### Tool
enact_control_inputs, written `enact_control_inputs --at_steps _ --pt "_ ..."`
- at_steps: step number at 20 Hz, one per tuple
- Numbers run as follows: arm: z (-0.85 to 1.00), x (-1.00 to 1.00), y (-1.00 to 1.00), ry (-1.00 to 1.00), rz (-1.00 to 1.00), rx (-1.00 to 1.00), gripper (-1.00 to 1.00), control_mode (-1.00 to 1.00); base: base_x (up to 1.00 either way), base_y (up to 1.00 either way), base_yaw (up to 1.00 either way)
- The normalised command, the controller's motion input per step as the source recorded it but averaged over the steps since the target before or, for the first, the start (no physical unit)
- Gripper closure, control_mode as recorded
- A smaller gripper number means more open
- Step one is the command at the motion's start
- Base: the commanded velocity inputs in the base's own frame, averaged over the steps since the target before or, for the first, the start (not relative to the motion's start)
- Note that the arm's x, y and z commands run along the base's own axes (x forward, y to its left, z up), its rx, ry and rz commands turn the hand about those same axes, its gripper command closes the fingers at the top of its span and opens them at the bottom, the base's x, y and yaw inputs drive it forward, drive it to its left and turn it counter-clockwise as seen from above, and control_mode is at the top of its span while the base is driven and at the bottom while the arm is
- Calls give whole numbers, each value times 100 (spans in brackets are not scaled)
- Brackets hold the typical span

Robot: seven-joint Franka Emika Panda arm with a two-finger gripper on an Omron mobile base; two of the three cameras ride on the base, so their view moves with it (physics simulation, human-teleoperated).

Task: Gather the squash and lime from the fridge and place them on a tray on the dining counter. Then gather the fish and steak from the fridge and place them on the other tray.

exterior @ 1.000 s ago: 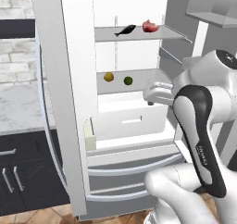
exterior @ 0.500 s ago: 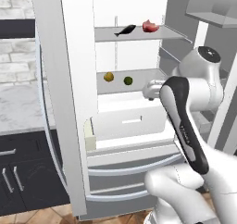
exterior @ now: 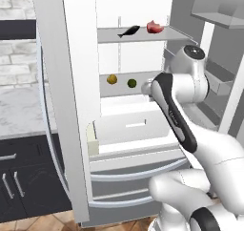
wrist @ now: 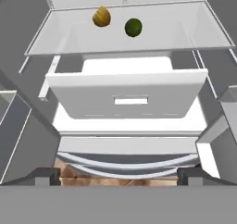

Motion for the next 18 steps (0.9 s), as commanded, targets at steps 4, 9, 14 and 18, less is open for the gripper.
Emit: enact_control_inputs --at_steps 4,9,14,18 --pt "-23 73 -13 1 0 -4 -100 -100 0 0 0" --pt "-27 74 -1 0 0 -6 -100 -100 0 0 0" --pt "-17 68 0 0 0 -5 -100 -100 0 0 0" --pt "-3 47 0 0 0 -3 -100 -100 0 0 0"
